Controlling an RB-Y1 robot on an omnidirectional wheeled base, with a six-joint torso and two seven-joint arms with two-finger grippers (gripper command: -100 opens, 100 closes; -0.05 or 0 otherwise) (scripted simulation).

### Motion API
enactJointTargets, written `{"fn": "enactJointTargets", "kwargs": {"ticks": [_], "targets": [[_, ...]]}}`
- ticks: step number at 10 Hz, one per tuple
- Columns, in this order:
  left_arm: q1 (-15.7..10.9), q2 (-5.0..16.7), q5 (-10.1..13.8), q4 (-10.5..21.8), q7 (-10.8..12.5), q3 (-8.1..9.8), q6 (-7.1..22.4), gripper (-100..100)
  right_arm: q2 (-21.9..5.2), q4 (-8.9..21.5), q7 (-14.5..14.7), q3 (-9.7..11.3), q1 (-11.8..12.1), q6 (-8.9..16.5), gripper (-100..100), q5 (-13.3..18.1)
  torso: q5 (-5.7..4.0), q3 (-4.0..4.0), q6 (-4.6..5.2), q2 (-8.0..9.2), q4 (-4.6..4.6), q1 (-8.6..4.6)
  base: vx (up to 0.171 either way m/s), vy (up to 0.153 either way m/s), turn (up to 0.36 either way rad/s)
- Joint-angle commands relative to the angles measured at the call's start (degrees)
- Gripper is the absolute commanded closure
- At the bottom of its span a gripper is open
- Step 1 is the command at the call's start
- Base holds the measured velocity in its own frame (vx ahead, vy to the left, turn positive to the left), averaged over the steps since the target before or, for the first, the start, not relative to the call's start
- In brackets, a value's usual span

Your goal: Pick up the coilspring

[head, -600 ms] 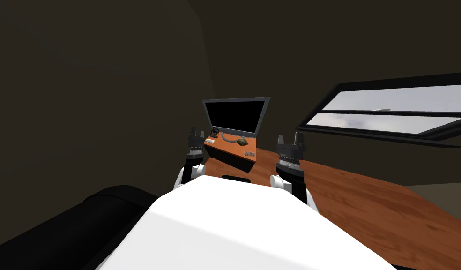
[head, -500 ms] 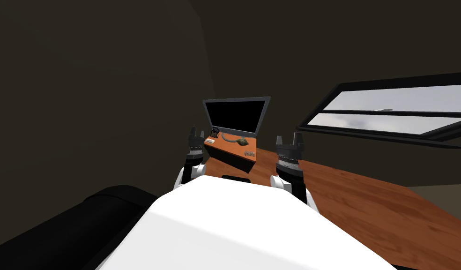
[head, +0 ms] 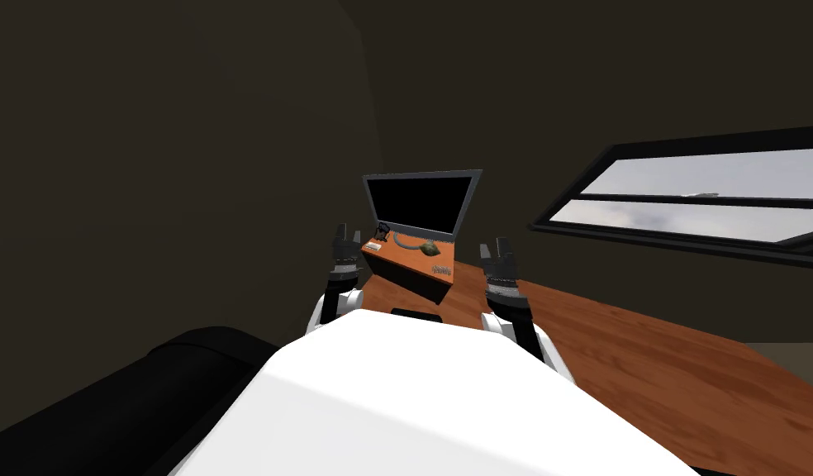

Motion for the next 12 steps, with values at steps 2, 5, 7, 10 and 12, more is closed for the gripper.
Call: {"fn": "enactJointTargets", "kwargs": {"ticks": [2,5,7,10,12], "targets": [[0.0,0.0,0.0,0.0,0.0,0.0,0.0,0,-3.12,1.88,1.69,0.24,0.23,0.49,-100,1.23,0.0,0.01,0.0,0.02,0.0,-0.01,-0.046,-0.002,0.091],[0.0,0.0,0.0,0.0,0.0,0.0,0.0,0,-8.73,6.68,5.44,0.92,-0.08,1.79,-100,4.36,0.0,0.06,0.0,0.1,0.02,0.01,-0.072,0.003,0.158],[-0.01,0.0,0.0,0.0,0.0,0.0,0.0,0,-11.13,8.96,6.8,1.2,-0.22,2.25,-100,5.57,0.0,0.11,0.0,0.18,0.04,-0.01,-0.072,0.0,0.117],[0.01,0.0,0.0,0.0,0.0,0.0,0.0,0,-15.01,12.99,9.61,1.77,-0.59,3.23,-100,8.22,0.0,-0.01,0.02,-0.03,0.0,-0.01,-0.036,0.005,0.104],[0.01,0.0,0.0,0.0,0.0,0.0,0.0,0,-16.94,15.31,11.03,2.05,-0.84,3.74,-100,9.65,0.0,-0.01,0.02,-0.02,0.0,0.01,-0.037,0.011,0.122]]}}
